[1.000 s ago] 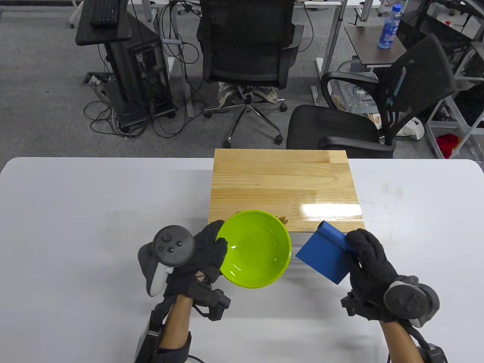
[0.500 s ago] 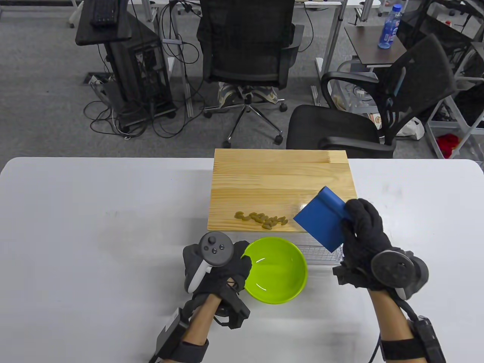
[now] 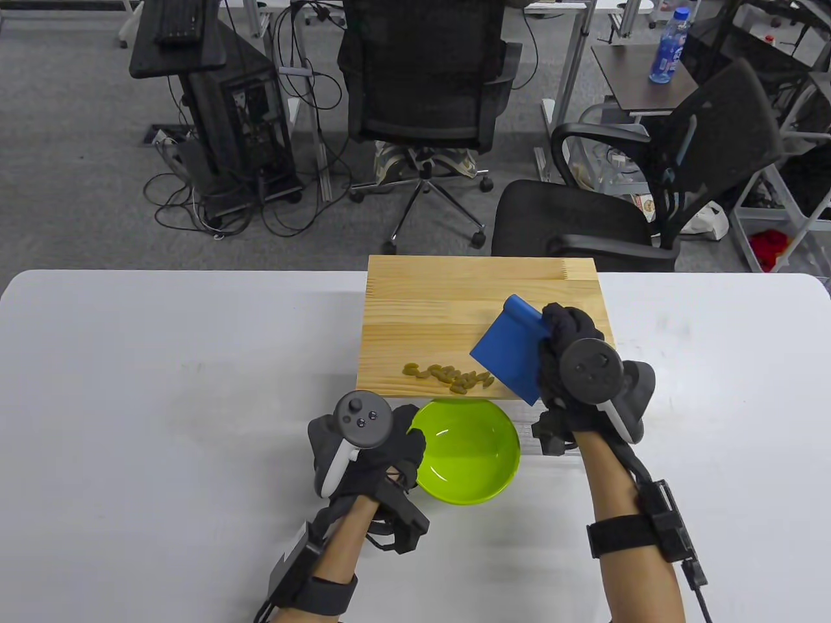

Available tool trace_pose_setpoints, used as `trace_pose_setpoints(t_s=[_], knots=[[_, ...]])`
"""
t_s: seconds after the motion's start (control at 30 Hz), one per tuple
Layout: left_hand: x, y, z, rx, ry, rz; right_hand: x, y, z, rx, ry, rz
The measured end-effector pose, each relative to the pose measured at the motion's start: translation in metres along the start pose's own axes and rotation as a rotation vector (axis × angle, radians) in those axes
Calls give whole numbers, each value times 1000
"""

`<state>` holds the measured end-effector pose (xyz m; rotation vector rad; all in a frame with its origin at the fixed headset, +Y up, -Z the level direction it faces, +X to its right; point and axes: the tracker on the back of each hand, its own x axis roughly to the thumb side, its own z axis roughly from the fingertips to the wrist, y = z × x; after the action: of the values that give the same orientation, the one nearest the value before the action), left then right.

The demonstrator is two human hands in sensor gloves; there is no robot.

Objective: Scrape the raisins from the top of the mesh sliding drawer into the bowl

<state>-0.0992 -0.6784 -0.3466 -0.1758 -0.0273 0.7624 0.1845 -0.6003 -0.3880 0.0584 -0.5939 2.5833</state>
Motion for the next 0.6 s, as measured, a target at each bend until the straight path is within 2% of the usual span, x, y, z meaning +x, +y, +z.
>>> trace_pose_setpoints(t_s=[0.4, 0.6], knots=[[-8, 14, -2, 24, 35, 44, 8, 3, 11, 21, -118, -51], [-8, 15, -2, 25, 38, 34, 15, 1, 24, 15, -198, -66]])
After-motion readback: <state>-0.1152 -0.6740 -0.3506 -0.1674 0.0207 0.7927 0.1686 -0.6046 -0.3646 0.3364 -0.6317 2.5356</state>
